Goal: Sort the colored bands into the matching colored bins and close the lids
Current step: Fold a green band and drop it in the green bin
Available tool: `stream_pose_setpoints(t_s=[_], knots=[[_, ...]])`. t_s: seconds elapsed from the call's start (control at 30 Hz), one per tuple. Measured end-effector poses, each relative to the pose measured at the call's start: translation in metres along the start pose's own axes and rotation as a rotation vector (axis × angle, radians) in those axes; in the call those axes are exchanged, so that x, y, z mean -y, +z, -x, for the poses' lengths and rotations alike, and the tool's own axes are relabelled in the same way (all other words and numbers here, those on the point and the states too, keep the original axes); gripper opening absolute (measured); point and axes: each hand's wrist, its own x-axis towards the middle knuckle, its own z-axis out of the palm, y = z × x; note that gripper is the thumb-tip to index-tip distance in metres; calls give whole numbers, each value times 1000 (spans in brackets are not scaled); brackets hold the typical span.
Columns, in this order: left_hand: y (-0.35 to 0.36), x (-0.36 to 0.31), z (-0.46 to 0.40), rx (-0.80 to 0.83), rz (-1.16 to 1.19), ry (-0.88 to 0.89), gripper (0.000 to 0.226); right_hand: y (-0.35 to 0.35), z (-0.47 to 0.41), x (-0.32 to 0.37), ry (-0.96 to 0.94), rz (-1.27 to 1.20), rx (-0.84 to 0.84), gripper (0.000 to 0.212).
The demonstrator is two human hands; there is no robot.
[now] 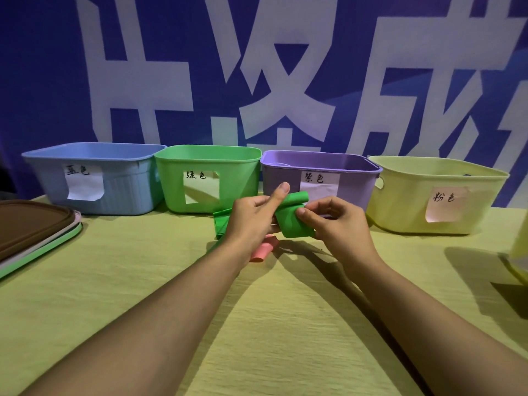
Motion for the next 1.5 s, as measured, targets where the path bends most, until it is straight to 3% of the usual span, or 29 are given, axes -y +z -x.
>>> stream_pose_setpoints(t_s=[0.23, 0.57, 0.87, 1.07, 1.2, 1.43, 1.5], knots=[[1, 0, -2, -20, 13, 2, 47, 0, 4, 8, 9, -45, -13, 10], [1, 5, -5, -31, -22, -35, 56, 2, 2, 14, 286, -309, 45, 18], [4, 0, -1, 31, 72, -68, 18, -1, 3, 15, 361, -429, 69, 11], [3, -3, -1, 81, 147, -86, 12, -3, 3, 13, 404, -495, 46, 28], [0, -3, 0, 106, 115, -99, 17, -3, 0, 11, 439, -544, 64, 21], [1, 4, 2, 149, -12, -73, 26, -6, 6, 18, 431, -405, 92, 47], [4, 0, 5, 154, -22, -72, 33, -7, 7, 18, 414, -394, 73, 44]])
